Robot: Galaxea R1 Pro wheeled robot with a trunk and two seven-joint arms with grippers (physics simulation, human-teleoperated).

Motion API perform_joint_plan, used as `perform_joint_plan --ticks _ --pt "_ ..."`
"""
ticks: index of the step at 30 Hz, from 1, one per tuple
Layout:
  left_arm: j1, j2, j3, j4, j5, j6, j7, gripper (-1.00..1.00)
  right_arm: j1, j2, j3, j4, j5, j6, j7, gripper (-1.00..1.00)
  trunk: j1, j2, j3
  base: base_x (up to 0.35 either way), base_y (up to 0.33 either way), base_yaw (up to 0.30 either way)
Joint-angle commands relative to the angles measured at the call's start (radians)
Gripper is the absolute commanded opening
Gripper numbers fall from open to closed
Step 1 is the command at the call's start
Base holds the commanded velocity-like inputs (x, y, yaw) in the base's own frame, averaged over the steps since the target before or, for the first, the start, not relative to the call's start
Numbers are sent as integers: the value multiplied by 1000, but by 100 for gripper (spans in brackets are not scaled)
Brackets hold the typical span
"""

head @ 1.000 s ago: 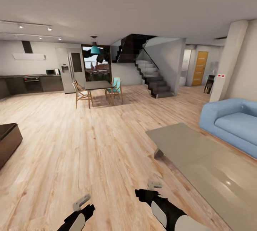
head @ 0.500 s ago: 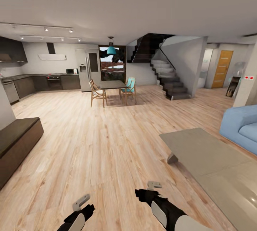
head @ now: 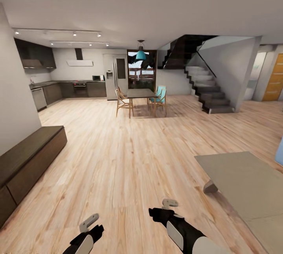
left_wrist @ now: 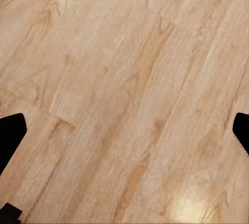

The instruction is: Place each of the two pumpkins and all three candles from the living room inside a cabinet in the living room (use any cabinet), then make sure every cabinet is closed, and position the cauldron so it is next to a table in the living room.

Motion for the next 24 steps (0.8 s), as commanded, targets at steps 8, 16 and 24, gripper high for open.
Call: perform_joint_plan --ticks 8,16,24 --pt "-1 1 -2 0 7 3 8 100 -1 0 7 -2 -7 4 -4 100 1 -1 -1 265 -82 274" --pt "-1 1 -3 7 9 3 7 100 -1 0 8 -2 -7 4 -4 100 1 -1 -1 276 -13 274" --pt "-1 1 -5 9 11 3 8 100 -1 0 8 -2 -7 4 -4 100 1 -1 -1 311 -58 274"
